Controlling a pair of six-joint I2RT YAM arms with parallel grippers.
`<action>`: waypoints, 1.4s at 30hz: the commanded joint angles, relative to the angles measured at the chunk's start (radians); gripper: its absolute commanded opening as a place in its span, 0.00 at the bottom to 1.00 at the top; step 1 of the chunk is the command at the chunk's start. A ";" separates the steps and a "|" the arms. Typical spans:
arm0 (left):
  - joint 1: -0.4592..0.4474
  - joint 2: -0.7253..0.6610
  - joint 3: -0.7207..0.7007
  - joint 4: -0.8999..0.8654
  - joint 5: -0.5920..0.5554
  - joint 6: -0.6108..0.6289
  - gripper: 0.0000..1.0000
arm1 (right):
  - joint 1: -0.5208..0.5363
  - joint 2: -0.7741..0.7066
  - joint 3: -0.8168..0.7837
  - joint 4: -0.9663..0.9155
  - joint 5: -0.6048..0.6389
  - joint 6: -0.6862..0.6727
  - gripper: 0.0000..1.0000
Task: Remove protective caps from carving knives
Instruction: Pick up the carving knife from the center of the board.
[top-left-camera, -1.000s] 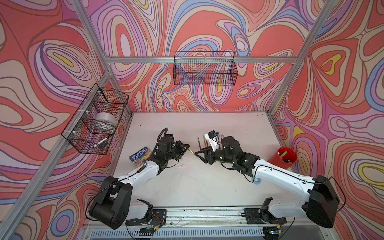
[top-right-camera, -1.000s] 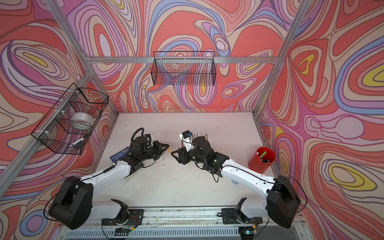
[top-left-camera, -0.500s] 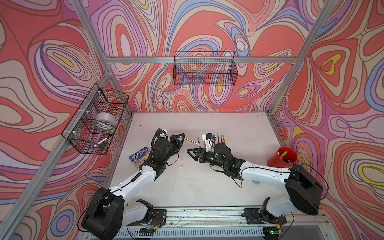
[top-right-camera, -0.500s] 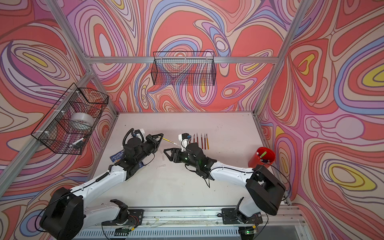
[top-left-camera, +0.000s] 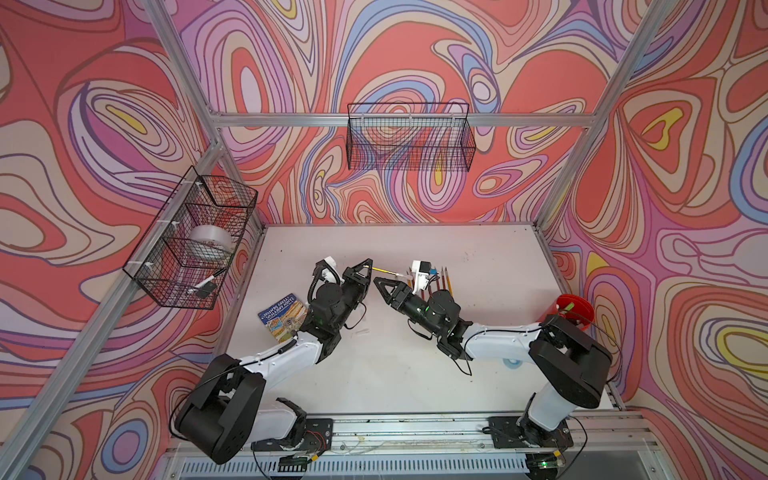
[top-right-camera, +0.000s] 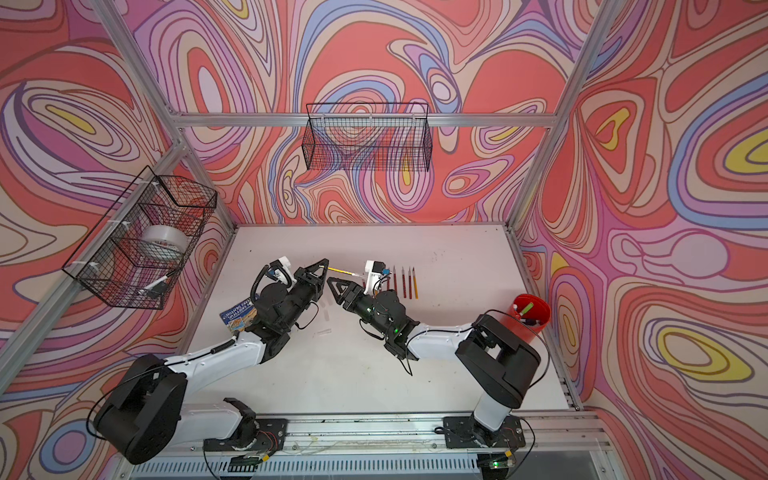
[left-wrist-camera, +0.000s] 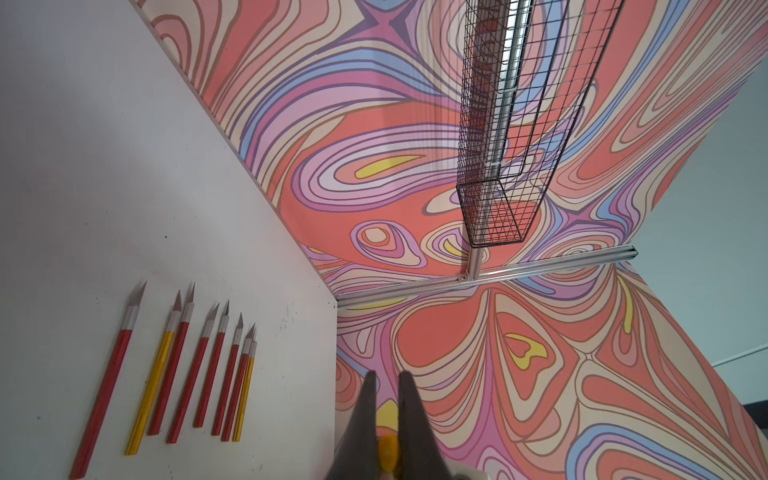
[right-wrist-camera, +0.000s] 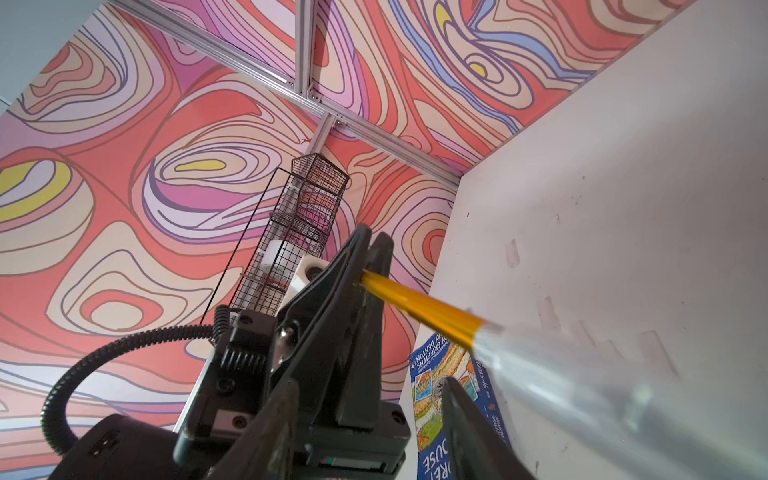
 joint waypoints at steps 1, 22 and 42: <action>-0.007 -0.009 0.000 0.129 -0.041 -0.014 0.00 | -0.002 -0.005 -0.005 0.107 0.069 0.034 0.57; -0.025 -0.080 -0.011 0.041 -0.076 0.054 0.00 | -0.100 0.133 0.129 0.206 -0.033 0.130 0.19; -0.030 -0.369 -0.115 -0.439 -0.053 0.282 0.90 | -0.259 -0.081 0.178 -0.299 -0.377 0.036 0.00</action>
